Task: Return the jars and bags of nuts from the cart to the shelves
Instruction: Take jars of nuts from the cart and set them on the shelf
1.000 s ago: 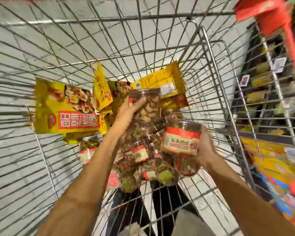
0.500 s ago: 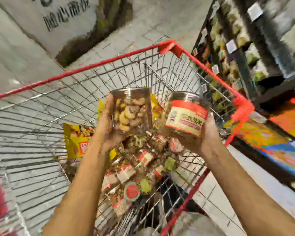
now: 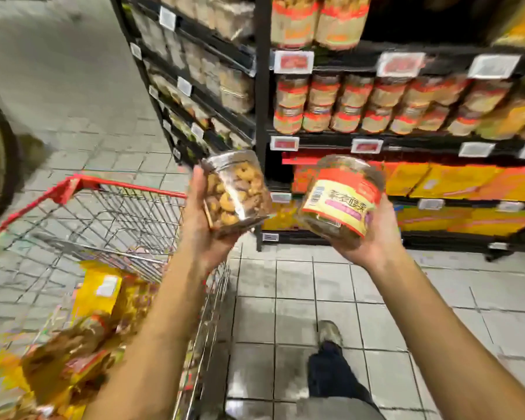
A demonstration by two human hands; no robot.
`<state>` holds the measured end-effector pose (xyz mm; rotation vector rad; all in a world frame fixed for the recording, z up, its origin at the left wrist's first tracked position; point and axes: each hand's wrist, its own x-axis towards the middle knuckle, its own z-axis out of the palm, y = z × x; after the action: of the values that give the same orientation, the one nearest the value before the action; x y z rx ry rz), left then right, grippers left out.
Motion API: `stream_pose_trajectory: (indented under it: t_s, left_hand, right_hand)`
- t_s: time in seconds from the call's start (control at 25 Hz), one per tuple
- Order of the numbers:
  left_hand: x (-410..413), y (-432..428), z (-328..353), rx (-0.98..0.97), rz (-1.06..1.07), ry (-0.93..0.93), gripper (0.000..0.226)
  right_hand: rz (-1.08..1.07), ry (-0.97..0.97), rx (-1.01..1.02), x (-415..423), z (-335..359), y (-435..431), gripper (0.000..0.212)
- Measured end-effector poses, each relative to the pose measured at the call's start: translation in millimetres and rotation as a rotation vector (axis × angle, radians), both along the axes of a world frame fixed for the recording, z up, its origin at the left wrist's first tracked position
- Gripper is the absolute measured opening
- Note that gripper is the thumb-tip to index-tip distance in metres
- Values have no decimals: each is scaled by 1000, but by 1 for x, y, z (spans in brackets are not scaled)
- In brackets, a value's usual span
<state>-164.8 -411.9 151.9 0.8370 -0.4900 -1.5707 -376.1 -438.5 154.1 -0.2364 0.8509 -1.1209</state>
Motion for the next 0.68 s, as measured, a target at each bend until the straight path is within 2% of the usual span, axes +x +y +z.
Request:
stream_pose_trajectory:
  t_s: [0.16,0.24,0.32,0.52,0.56,0.68]
  left_hand:
    - [-100,-93,-17,-3,4,-51,55]
    - [-141,-140,-31,21,98,-82,52]
    - [-168,-178,-43,11,199,-137,58]
    - [-193,-264,-84,-99,498,-565,39]
    - [-195,-283,-95,-121,555,-633,44]
    - [-202,-327,-125,-151,650,-797,87]
  right_hand:
    - [-34,100,-7,-89,-4,-77,37]
    - [-4,157,22,-124,-13,-120,37]
    - [14,151,74,-147,-23,-154,48]
    - [77,94,150,-164,-67,-228,57]
    - [68,88,151,-163,-80,-244,61]
    - [43,64,105,-161,-117,-278,70]
